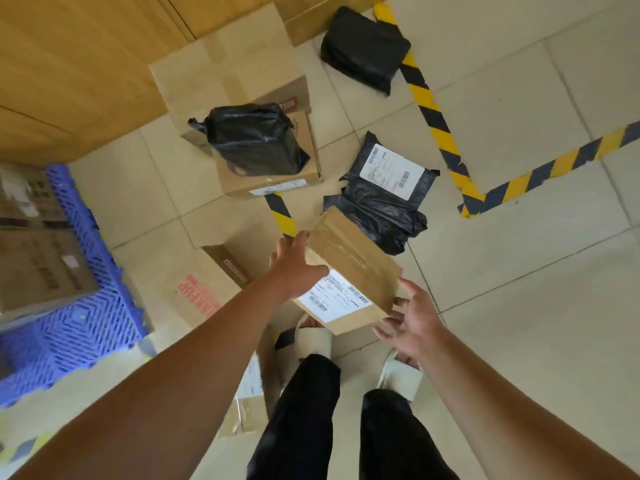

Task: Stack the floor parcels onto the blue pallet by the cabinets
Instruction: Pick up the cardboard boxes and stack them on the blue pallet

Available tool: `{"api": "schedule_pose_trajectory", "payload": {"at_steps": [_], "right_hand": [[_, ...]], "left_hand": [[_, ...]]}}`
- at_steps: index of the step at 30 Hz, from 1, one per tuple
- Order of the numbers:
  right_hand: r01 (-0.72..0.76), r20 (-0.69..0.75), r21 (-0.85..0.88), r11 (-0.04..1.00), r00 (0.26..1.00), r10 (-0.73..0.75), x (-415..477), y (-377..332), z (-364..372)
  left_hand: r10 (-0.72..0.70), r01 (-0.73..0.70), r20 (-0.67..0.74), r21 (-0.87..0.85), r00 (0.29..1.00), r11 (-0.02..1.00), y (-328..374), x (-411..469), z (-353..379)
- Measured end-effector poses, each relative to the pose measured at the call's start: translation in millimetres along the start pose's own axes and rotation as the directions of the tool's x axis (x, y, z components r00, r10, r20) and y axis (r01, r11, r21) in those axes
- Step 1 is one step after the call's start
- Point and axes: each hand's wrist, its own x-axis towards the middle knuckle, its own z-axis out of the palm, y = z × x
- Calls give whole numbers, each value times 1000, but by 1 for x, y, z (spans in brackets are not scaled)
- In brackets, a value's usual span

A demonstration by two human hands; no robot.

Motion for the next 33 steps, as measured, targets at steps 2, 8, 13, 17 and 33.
{"api": "schedule_pose_trajectory", "payload": {"at_steps": [2,8,13,17,33], "right_hand": [[79,-9,-124,989,997,-81,-55,1,-8],[292,110,-313,904,956,-271,-244,9,-38],[589,388,-466,660,807,-446,-373,30,-28],[653,476,-474,590,754,-453,-433,48,0],[700,670,-693,173,714,-205,-499,222,-1]], "left_hand": [[-5,1,-37,-107,999,994,5,-61,-6],[-56,-25,-147,-499,988,866,14,-264,-44],[-100,23,-58,-746,993,666,8,-402,-68],[-221,-114,-209,-918,953,380,14,-517,-76],[-597,-267,-259,-961,759,77,-87,-709,34]]}}
